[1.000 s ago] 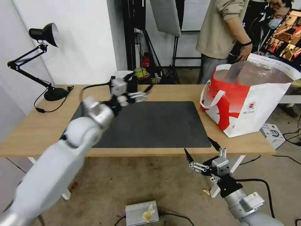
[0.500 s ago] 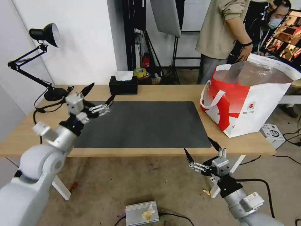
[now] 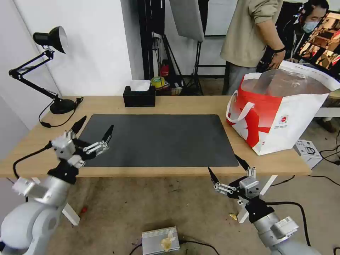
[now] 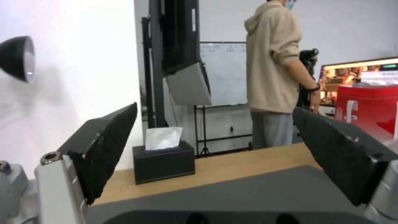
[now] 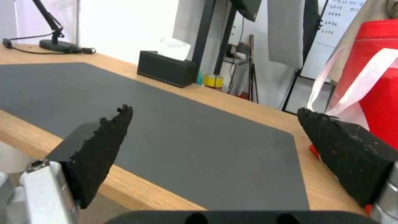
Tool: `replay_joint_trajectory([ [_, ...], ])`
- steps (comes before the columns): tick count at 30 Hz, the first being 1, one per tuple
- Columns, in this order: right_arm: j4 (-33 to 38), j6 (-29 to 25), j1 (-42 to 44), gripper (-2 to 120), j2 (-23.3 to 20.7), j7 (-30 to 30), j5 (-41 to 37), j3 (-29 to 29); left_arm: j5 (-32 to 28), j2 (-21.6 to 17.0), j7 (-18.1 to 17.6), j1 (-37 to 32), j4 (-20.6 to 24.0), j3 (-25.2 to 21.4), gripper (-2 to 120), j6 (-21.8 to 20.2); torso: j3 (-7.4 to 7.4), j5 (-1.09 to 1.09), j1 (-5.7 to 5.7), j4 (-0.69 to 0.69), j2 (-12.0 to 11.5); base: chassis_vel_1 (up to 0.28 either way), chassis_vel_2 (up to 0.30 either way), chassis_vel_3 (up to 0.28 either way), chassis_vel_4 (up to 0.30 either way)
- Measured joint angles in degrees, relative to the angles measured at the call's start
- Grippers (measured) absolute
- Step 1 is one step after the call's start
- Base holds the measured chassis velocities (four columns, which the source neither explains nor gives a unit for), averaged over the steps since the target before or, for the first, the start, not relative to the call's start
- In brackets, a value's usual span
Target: Pick up the trash from the table and place it into the takeout bag.
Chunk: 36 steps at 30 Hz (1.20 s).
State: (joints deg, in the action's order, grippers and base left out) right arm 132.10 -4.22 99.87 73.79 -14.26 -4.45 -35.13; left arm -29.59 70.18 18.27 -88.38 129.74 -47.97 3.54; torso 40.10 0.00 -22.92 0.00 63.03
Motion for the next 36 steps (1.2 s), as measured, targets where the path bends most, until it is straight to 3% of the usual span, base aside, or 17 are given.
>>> replay_joint_trajectory([
  [3,0.0,0.0,0.0,100,0.0,0.0,0.0,0.0,2.4,3.4,-0.2,-2.2,1.1,0.7,100,1.6,0.0,0.0,0.0,0.0,0.0,0.0,0.0,0.0,0.0],
  [9,0.0,0.0,0.0,100,0.0,0.0,0.0,0.0,4.3,6.2,-0.3,-4.5,1.5,1.5,100,3.6,0.0,0.01,0.0,-0.01,0.0,0.0,0.0,0.0,0.0],
  [18,0.0,0.0,0.0,100,0.0,0.0,0.0,0.0,6.2,11.7,5.3,-11.1,-0.6,0.8,100,11.1,0.0,0.01,0.0,0.0,0.0,0.0,0.0,0.0,0.0],
  [28,0.0,0.0,0.0,100,0.0,0.0,0.0,0.0,7.9,13.8,7.3,-13.3,-1.7,1.4,100,13.7,0.0,0.0,0.0,0.0,0.0,0.0,0.0,0.0,0.0],
  [36,0.0,0.0,0.0,100,0.0,0.0,0.0,0.0,7.7,13.6,11.9,-14.3,-2.8,1.1,100,14.9,0.0,0.0,0.0,0.0,0.0,0.0,0.0,0.0,0.0],
])
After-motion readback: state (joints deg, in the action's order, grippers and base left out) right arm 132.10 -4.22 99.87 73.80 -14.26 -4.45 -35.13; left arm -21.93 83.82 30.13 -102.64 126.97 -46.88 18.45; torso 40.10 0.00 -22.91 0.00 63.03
